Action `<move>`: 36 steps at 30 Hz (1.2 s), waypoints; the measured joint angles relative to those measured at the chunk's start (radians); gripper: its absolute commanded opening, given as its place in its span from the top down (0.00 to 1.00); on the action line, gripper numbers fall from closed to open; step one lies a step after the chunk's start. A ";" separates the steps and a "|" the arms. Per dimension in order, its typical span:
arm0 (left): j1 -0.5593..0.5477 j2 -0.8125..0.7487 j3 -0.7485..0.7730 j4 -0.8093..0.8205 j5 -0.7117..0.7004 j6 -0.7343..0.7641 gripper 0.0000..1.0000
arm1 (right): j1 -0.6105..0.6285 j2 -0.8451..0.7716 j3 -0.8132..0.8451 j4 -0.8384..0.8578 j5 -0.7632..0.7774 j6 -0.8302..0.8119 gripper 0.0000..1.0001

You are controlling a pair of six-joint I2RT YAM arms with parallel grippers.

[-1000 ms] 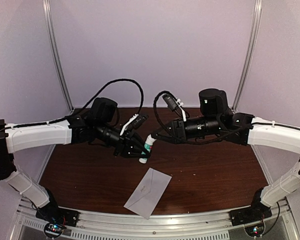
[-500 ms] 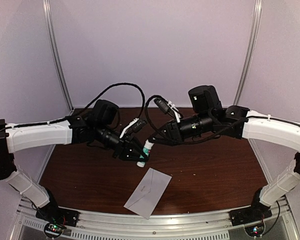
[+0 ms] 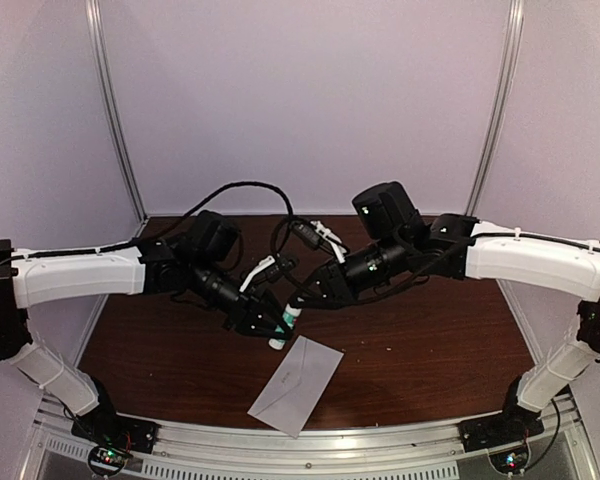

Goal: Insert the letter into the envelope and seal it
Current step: Close the solid glue cap on the solid glue.

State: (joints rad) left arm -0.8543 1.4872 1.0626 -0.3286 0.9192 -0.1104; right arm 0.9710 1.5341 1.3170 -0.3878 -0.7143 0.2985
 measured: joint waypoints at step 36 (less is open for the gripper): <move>-0.014 -0.088 -0.093 -0.078 -0.026 -0.012 1.00 | 0.088 0.074 0.012 0.040 0.010 0.045 0.96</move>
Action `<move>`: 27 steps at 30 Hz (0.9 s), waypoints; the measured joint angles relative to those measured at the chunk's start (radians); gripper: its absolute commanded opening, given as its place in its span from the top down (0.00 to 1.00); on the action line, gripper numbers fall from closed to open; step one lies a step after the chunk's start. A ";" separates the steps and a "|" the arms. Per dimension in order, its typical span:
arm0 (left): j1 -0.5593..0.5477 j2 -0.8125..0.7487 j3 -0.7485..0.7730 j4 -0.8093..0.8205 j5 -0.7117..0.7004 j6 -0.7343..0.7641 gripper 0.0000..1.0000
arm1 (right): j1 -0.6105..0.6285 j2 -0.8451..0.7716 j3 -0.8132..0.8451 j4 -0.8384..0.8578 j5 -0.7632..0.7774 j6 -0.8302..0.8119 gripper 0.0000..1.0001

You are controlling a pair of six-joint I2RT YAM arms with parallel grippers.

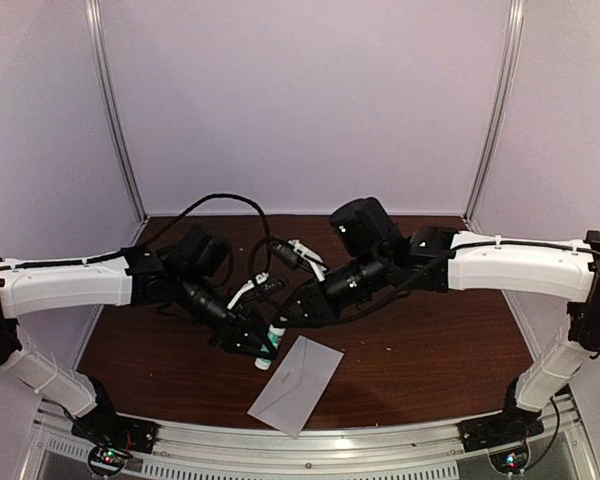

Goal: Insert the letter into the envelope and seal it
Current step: Close the solid glue cap on the solid glue.

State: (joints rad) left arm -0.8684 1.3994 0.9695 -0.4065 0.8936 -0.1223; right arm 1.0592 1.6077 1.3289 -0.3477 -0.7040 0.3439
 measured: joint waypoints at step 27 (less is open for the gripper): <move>0.017 -0.016 0.002 0.201 -0.110 -0.035 1.00 | 0.029 -0.090 -0.077 0.070 0.152 0.064 0.30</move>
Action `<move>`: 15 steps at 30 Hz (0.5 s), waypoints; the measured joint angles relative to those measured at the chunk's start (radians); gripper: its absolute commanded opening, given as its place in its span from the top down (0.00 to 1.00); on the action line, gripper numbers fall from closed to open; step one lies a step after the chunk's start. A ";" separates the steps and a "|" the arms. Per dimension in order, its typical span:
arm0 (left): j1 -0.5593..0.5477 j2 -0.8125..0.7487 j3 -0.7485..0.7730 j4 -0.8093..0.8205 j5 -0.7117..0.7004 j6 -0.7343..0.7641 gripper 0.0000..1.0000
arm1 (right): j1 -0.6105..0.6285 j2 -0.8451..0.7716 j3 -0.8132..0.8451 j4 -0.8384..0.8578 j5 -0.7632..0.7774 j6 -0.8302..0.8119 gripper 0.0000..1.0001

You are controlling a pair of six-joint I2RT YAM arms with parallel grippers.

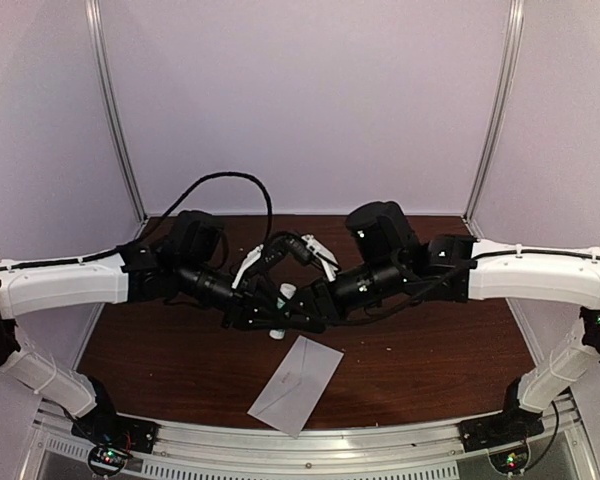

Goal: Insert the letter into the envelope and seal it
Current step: Close the solid glue cap on the solid glue, then place the solid glue at the center of the board.

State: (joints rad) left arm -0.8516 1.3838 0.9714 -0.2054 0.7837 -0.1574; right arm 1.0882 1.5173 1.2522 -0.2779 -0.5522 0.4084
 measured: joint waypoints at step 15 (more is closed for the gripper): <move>0.050 -0.006 0.035 0.232 -0.083 -0.031 1.00 | -0.006 -0.205 -0.201 0.218 0.253 0.154 0.34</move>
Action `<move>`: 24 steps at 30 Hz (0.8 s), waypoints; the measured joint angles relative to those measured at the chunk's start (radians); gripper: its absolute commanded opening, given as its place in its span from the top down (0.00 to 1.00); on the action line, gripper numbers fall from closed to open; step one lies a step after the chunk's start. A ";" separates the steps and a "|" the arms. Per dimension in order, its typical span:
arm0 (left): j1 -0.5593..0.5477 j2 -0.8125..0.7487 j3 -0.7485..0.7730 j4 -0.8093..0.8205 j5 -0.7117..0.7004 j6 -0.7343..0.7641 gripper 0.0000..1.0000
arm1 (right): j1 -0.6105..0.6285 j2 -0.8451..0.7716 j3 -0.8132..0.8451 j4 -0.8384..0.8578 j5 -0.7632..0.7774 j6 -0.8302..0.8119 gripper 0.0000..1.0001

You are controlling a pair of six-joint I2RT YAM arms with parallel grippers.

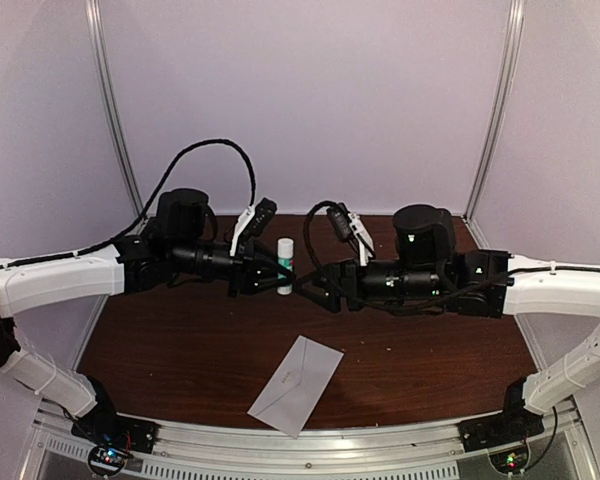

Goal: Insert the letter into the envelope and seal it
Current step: Place the solid glue at the center of the board.

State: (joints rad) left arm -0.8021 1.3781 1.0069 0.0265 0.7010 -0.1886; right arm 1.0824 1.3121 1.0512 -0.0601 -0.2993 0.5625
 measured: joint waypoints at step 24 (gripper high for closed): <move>0.002 0.000 0.000 0.004 0.043 -0.050 1.00 | 0.007 0.154 0.109 0.189 0.149 -0.096 0.91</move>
State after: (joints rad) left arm -0.8005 1.3781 1.0069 0.0303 0.7444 -0.2382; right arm 1.0893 1.4666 1.1603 0.1291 -0.1505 0.4664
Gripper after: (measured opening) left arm 0.233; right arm 0.263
